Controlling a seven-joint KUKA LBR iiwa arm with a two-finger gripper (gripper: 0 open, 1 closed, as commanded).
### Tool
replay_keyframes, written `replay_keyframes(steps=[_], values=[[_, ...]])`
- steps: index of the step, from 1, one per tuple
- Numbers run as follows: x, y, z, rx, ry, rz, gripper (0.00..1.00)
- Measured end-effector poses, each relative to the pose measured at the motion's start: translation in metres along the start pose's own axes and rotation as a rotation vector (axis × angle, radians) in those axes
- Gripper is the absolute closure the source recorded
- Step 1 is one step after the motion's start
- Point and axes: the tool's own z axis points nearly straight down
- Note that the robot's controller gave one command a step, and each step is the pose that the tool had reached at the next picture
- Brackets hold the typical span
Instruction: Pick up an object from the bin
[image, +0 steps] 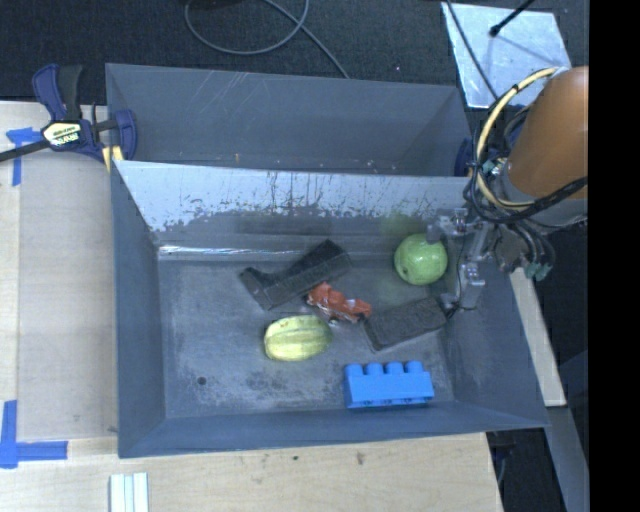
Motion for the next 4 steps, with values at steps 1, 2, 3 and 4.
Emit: replay_keyframes(steps=[1, 2, 3, 4], values=[[-0.001, 0.0, -0.005, 0.001, -0.008, -0.002, 0.0], [-0.002, 0.019, -0.013, 0.001, -0.006, 0.01, 0.0], [0.003, 0.041, -0.009, 0.001, -0.01, 0.01, 0.0], [0.002, 0.052, -0.017, 0.001, -0.01, 0.051, 0.0]])
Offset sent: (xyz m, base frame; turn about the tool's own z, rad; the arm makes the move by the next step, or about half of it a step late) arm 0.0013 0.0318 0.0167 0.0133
